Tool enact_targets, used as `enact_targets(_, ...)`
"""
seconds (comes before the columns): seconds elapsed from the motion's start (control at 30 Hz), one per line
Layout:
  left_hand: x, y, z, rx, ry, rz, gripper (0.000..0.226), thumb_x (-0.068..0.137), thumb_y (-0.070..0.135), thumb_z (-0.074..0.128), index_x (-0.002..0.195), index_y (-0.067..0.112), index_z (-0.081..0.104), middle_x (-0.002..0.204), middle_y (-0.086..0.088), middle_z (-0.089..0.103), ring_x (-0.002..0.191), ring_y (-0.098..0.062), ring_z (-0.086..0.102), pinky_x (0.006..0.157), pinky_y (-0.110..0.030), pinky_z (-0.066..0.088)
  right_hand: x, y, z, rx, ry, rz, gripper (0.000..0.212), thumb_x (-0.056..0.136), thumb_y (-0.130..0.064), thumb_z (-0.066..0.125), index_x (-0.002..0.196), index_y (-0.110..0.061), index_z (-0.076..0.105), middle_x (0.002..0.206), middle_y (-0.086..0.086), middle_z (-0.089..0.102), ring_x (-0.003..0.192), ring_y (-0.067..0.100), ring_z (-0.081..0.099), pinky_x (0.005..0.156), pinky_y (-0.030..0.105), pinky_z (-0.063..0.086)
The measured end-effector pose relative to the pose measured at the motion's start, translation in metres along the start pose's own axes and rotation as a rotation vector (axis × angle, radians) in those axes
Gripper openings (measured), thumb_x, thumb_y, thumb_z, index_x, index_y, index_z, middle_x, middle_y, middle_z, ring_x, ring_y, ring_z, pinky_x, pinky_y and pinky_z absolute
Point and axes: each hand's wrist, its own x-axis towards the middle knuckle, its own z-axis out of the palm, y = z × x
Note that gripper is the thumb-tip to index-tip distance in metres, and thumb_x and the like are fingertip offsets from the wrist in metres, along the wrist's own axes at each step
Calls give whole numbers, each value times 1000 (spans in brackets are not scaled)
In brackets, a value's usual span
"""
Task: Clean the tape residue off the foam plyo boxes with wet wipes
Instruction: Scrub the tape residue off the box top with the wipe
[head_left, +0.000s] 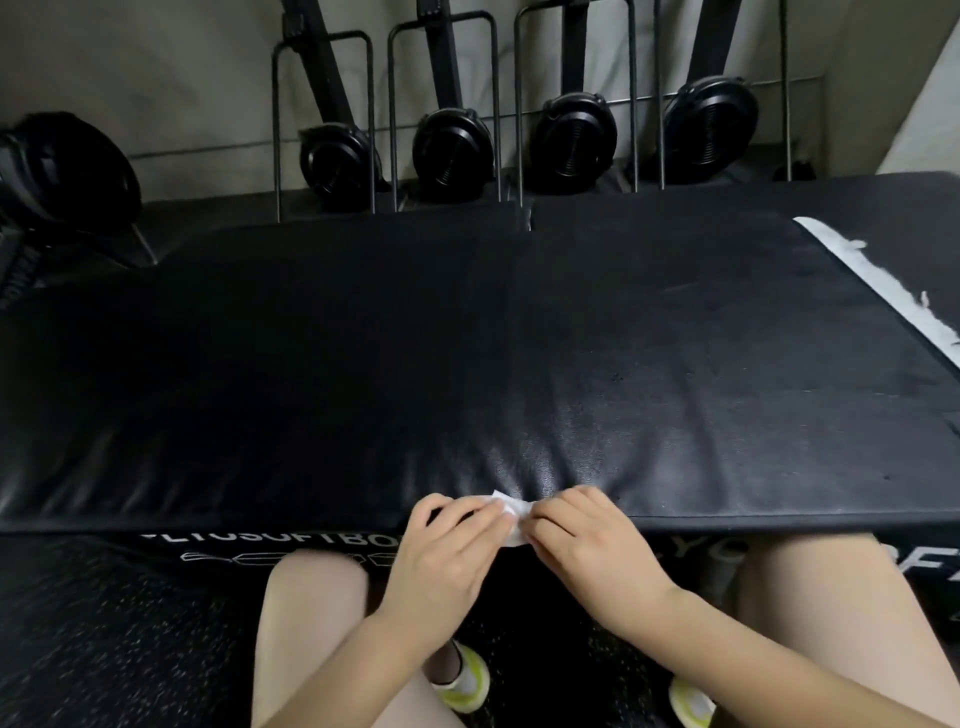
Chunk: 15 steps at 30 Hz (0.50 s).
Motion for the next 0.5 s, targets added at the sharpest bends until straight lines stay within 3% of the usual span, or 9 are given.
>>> enact_targets(0.27,14,16,15,-22,-17,79,24,95,15,67,118,18,72,125,11,65,116,-12,59,91,-33,40,-23,14,-22,-46,-5,16,9,96,-24,68,98,-16,73,105,-4,66,90,22,59,86,34,45)
enact_targets(0.33,16,12,16,-34,-18,73,24,92,13,70,115,19,73,124,12,66,107,-11,61,86,-31,40,-21,12,-20,-66,-6,30,13,96,-29,68,100,-18,72,107,-4,65,94,21,58,86,34,44)
enact_targets(0.5,27,13,15,-84,4,55,15,95,15,65,105,19,75,113,14,69,85,-13,60,79,-33,43,-16,14,-20,-47,-35,44,9,94,-22,67,101,-18,71,102,-3,64,87,21,56,80,30,40)
